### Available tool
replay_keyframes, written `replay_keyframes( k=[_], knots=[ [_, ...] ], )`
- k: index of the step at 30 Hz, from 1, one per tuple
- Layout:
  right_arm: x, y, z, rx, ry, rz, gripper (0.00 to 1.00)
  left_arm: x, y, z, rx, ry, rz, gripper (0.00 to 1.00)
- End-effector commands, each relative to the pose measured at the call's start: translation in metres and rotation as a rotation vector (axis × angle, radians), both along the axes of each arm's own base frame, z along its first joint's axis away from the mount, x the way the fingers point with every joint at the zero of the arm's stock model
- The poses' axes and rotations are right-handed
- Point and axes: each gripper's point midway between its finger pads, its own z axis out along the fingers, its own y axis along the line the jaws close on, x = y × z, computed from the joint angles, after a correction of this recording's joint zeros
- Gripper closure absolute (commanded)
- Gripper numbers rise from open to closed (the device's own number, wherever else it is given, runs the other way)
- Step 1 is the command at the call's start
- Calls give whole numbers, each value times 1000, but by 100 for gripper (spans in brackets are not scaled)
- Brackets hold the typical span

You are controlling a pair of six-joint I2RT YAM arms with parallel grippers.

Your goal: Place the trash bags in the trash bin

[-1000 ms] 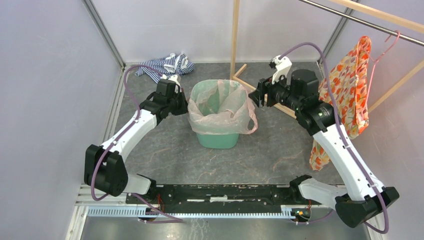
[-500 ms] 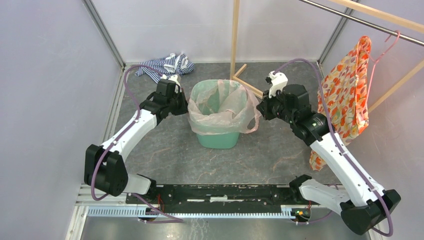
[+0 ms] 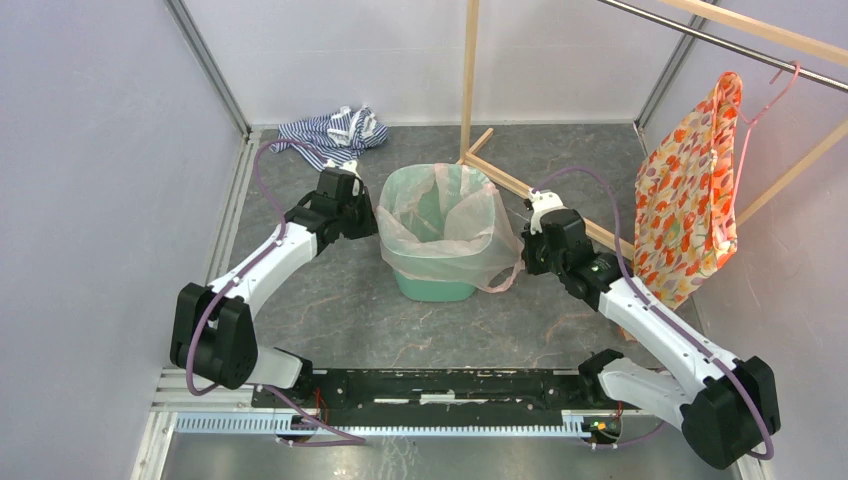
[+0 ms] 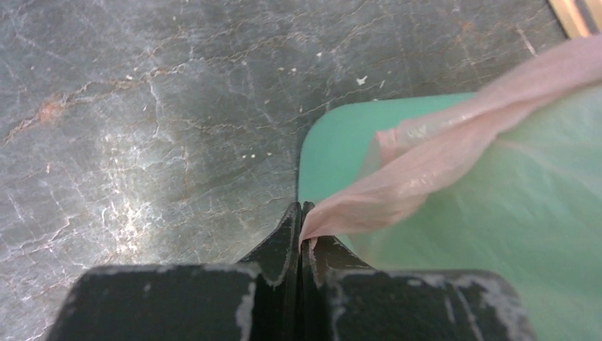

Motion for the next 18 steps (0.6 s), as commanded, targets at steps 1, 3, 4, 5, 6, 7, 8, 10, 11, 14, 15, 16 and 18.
replay_keyframes(
  k=[1,3,4,5,6,7,8,10,11,14,15,16,18],
  knots=[
    [6,-16,-22,-54,-3,-85,100,2,13,-20,32,31,92,98],
    [4,-19,-33,-70,12,-101,100,2,20,-30,54,50,125,98],
    [4,-21,-37,-80,17,-110,100,1,23,-35,62,63,135,98],
    [3,-24,-41,-90,22,-121,100,-1,25,-40,70,75,141,98],
    [3,-26,-44,-100,24,-131,100,-2,27,-46,80,89,145,98],
    [3,-28,-47,-108,28,-138,100,-5,28,-54,90,106,149,98],
    [4,-29,-49,-113,28,-140,100,-7,30,-60,98,121,152,98],
    [5,-28,-52,-115,38,-138,100,-13,32,-74,111,159,153,98],
    [6,-26,-53,-109,37,-134,100,-16,33,-80,118,178,155,98],
    [8,-24,-57,-117,44,-128,100,-23,33,-94,121,218,164,98],
    [9,-26,-58,-128,47,-131,100,-24,33,-97,123,229,165,98],
    [10,-26,-58,-135,49,-133,100,-26,34,-101,129,238,166,98],
    [12,-28,-57,-150,48,-137,100,-31,34,-110,136,263,163,98]
  ],
)
